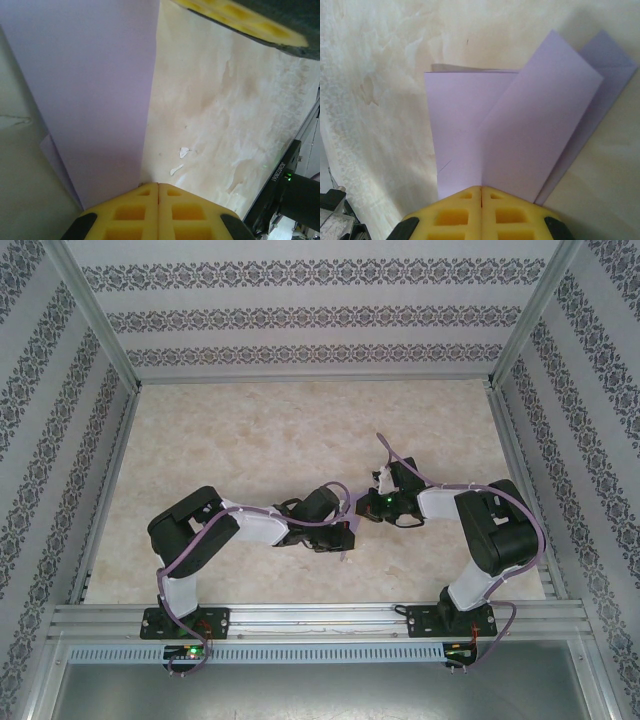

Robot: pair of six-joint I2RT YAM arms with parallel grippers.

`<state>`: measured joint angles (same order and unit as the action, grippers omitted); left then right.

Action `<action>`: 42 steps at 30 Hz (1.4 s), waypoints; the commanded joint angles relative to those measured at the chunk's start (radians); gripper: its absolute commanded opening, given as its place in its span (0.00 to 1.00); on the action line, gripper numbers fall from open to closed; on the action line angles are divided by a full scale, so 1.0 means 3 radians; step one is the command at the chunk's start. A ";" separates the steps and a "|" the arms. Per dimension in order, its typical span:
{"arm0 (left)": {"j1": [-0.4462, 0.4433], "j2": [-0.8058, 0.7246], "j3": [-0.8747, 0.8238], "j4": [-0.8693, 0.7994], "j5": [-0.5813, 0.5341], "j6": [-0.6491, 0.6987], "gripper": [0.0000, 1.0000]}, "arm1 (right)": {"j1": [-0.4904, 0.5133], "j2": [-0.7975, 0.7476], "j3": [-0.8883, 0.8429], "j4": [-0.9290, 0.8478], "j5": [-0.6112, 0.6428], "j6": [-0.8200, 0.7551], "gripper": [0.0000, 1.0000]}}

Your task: Fold a paper plane with a square sheet of paper (fold left side to right side)

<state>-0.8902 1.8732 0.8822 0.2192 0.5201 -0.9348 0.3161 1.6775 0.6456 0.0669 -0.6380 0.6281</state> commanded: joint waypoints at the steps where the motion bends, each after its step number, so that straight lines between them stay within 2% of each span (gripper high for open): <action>1: -0.0079 0.0060 -0.0125 -0.0020 0.0062 -0.0092 0.06 | -0.0005 0.0253 -0.0087 -0.0305 0.0500 -0.0104 0.00; 42: -0.0438 -0.0164 -0.0530 0.0119 -0.0046 -0.0356 0.06 | -0.0021 0.0299 -0.0071 -0.0390 0.0522 -0.0140 0.00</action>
<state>-0.9699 1.8271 0.7685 0.3630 0.4427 -1.0115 0.3161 1.6855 0.6594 0.0448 -0.6422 0.6125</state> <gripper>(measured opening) 0.061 0.042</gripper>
